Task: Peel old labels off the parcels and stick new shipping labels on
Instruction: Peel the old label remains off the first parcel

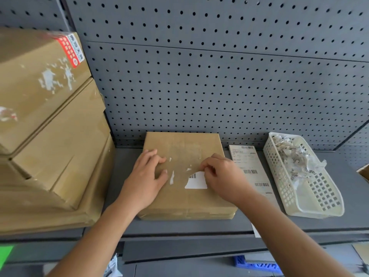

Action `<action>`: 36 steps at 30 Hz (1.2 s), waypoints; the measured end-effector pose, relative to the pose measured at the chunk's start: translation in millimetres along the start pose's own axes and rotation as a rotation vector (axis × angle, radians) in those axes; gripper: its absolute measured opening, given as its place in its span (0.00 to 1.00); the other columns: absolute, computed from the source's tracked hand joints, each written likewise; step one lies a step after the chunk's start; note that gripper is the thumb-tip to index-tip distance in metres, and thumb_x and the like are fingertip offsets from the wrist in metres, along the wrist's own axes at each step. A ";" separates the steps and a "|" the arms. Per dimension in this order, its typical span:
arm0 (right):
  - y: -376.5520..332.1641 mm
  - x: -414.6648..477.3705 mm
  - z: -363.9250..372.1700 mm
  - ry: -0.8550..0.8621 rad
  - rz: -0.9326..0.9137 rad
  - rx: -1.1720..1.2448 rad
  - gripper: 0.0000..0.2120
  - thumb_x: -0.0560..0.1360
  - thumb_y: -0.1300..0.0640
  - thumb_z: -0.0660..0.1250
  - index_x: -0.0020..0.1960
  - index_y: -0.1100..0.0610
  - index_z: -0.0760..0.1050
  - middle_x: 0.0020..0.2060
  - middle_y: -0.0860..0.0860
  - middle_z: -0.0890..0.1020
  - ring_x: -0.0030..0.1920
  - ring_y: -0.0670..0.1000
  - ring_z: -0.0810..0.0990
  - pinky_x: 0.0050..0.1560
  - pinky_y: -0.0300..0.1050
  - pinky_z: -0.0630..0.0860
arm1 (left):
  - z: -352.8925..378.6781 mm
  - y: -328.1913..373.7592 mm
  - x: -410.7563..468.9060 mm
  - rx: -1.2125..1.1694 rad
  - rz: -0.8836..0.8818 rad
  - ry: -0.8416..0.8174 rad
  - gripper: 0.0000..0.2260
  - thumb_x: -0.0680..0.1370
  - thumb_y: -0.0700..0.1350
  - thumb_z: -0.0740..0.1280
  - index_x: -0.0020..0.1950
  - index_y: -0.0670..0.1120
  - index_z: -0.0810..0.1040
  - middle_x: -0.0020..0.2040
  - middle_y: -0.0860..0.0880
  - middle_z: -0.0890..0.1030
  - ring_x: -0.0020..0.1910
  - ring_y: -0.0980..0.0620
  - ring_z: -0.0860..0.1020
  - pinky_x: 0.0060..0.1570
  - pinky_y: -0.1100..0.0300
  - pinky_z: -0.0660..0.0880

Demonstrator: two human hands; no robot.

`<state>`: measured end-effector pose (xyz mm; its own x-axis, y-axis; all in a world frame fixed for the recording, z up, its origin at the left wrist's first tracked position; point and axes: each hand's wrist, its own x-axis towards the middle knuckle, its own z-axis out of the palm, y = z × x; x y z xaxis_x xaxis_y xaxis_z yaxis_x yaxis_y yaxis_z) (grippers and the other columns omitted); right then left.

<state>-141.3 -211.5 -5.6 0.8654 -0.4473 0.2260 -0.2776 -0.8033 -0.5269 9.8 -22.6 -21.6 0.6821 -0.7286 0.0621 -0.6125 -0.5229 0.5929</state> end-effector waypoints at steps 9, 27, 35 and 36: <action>0.1 -4.4 19.1 0.115 -0.044 -0.116 0.09 0.75 0.61 0.62 0.44 0.52 0.79 0.43 0.43 0.78 0.41 0.47 0.75 0.33 0.44 0.74 | 0.9 -0.6 -0.3 0.002 -0.007 0.007 0.15 0.83 0.54 0.60 0.70 0.56 0.70 0.79 0.60 0.56 0.80 0.62 0.47 0.67 0.50 0.70; 2.5 -7.3 19.8 0.168 -0.063 0.004 0.08 0.75 0.60 0.59 0.41 0.54 0.76 0.40 0.45 0.77 0.38 0.50 0.76 0.35 0.51 0.76 | 2.3 -2.5 0.3 -0.003 0.005 0.004 0.16 0.83 0.54 0.60 0.70 0.55 0.70 0.79 0.58 0.57 0.80 0.61 0.46 0.68 0.48 0.70; 0.2 -8.2 18.6 0.178 -0.066 0.035 0.08 0.74 0.61 0.61 0.40 0.54 0.77 0.39 0.44 0.77 0.37 0.48 0.76 0.35 0.51 0.76 | 1.4 -2.3 -0.3 0.001 0.002 -0.004 0.16 0.83 0.54 0.60 0.71 0.55 0.69 0.79 0.58 0.56 0.80 0.61 0.46 0.68 0.47 0.70; 0.8 -8.6 17.9 0.181 -0.050 0.051 0.08 0.74 0.62 0.62 0.40 0.54 0.77 0.40 0.43 0.77 0.38 0.47 0.75 0.36 0.50 0.76 | 1.1 -2.1 -0.2 0.001 0.001 -0.005 0.16 0.83 0.54 0.60 0.71 0.55 0.69 0.79 0.58 0.56 0.80 0.61 0.46 0.67 0.47 0.70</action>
<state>-141.5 -201.2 -22.6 0.7872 -0.4743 0.3941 -0.2105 -0.8074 -0.5512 10.5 -21.9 -23.7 0.6796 -0.7312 0.0591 -0.6135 -0.5224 0.5922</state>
